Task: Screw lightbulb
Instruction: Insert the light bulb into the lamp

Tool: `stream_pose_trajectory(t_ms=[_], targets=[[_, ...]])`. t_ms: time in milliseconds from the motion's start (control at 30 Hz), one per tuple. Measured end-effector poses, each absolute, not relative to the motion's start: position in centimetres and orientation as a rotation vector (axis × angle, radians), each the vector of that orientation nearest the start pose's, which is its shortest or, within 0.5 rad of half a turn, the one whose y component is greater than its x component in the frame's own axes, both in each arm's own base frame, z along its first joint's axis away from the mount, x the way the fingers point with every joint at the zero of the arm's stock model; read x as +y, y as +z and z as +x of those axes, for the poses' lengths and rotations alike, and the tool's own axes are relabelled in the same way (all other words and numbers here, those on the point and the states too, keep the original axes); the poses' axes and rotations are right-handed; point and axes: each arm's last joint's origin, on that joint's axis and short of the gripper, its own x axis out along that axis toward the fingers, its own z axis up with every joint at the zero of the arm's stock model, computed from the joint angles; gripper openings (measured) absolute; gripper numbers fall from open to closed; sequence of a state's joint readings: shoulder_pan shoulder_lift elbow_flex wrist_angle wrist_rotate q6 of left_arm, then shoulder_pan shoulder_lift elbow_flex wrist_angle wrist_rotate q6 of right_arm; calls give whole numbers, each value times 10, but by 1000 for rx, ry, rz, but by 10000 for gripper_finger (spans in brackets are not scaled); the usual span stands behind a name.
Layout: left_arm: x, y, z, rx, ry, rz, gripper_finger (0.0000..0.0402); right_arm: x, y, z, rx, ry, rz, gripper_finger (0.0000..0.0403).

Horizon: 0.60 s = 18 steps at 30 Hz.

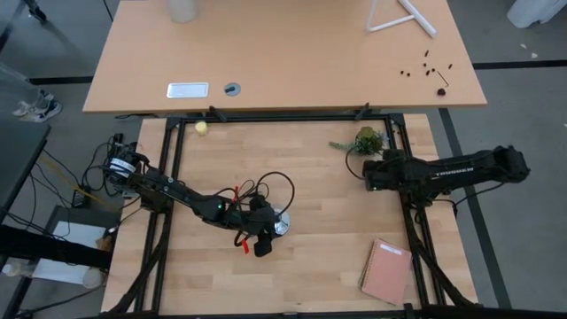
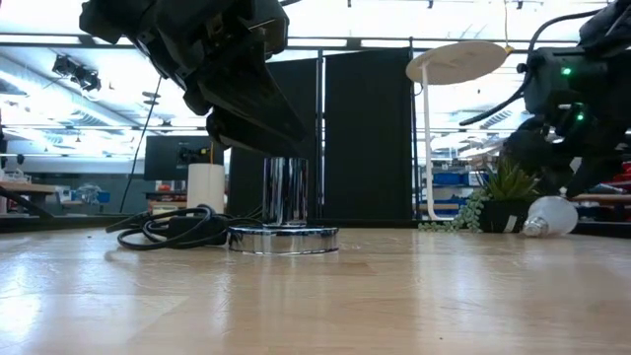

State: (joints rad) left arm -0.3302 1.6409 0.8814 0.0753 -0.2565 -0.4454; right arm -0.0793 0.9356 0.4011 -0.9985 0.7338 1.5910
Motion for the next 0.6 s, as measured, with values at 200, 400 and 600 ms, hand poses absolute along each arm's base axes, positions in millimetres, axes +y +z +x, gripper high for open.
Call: stream_pose_trajectory(t_ms=[200, 400, 600], targets=[[-101, 181, 316, 656, 76, -231, 249, -27, 153, 111, 650, -1461, 747, 127], [-101, 181, 316, 656, 76, -232, 249, -24, 154, 124, 639, -1320, 772, 126], [-101, 181, 316, 657, 76, -236, 249, -19, 155, 129, 630, -1254, 767, 125]])
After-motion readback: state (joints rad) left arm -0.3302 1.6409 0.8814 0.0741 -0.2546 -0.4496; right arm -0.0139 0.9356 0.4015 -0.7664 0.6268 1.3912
